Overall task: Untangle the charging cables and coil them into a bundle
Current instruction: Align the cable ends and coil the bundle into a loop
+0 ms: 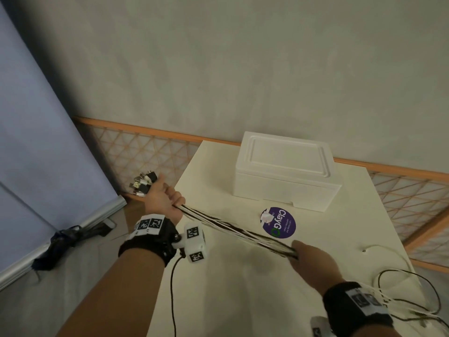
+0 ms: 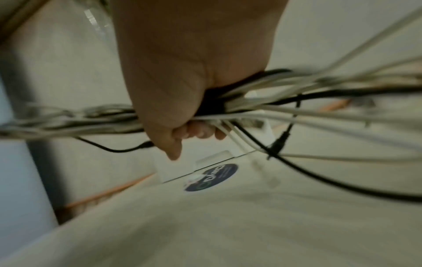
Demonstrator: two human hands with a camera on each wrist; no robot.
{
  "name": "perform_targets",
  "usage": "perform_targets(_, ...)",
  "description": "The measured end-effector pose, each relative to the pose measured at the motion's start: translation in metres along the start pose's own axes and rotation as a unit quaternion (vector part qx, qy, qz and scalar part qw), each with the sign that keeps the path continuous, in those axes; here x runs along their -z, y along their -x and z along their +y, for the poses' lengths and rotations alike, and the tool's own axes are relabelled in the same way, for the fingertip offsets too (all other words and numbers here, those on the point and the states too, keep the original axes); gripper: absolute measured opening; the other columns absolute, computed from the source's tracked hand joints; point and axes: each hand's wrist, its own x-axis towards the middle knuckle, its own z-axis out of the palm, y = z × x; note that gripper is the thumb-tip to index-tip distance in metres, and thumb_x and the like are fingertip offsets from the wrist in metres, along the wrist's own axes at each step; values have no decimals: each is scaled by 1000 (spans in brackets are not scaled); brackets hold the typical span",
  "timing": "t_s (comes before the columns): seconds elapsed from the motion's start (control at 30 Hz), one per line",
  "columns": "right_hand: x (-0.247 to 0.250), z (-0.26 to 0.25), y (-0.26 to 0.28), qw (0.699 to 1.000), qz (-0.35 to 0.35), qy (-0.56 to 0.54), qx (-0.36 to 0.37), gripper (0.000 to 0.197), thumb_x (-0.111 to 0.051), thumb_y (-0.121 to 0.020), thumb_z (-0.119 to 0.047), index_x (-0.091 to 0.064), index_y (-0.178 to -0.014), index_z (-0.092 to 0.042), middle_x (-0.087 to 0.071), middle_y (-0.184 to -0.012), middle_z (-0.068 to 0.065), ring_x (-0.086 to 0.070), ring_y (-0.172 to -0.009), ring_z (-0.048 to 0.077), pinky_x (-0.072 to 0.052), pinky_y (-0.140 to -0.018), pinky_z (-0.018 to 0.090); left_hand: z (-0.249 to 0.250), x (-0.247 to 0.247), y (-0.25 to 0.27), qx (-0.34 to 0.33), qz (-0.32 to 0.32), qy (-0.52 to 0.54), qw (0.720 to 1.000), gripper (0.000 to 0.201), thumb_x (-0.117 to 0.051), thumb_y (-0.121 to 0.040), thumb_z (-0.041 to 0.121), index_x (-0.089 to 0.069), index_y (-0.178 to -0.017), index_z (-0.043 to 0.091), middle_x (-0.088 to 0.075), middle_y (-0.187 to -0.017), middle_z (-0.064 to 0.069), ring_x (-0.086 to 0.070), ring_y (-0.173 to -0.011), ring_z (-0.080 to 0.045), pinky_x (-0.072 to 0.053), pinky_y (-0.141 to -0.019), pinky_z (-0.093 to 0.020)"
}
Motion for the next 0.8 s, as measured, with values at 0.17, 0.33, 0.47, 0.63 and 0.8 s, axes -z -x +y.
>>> perform_targets(0.17, 24, 6, -10, 992, -101, 72, -21, 64, -70, -70, -54, -40, -120, -28, -58, -120, -3, -55, -113, 21, -41, -95, 37, -26, 10, 7, 16, -17, 19, 1000, 48, -50, -97, 35, -24, -58, 22, -19, -44, 7, -16, -32, -9, -16, -35, -16)
perform_targets(0.33, 58, -85, -15, 983, -58, -79, 153, 106, -72, -73, -47, -8, -151, -15, -27, -152, 7, -26, -139, 25, -20, -115, 42, -55, -2, 33, 24, -33, 25, 999, 49, -50, -97, 34, -23, -58, 21, -18, -45, 6, -16, -34, -11, -16, -37, -19)
perform_targets(0.47, 43, -162, -17, 971, 23, -152, 184, 39, -47, -89, -20, -40, -125, -8, -63, -107, 16, -60, -96, 36, -47, -77, 39, -70, -20, 56, 33, -58, 5, 998, 53, -54, -95, 32, -27, -51, 20, -19, -44, 5, -19, -35, -11, -20, -38, -20)
perform_targets(0.63, 26, -160, -17, 982, 48, -76, 163, 23, -37, -95, -20, -48, -112, -9, -66, -98, 12, -63, -85, 33, -42, -64, 35, -75, -8, 59, 64, -35, -26, 997, 48, -56, -94, 34, -41, -53, 14, -37, -47, 1, -39, -44, -15, -39, -52, -28)
perform_targets(0.8, 19, -159, -13, 982, 34, -32, 181, 20, -38, -93, -20, -50, -104, -10, -66, -95, 10, -62, -81, 32, -41, -60, 34, -83, 0, 58, 66, 7, -55, 996, 49, -60, -92, 34, -37, -53, 16, -31, -46, 2, -30, -38, -12, -31, -44, -26)
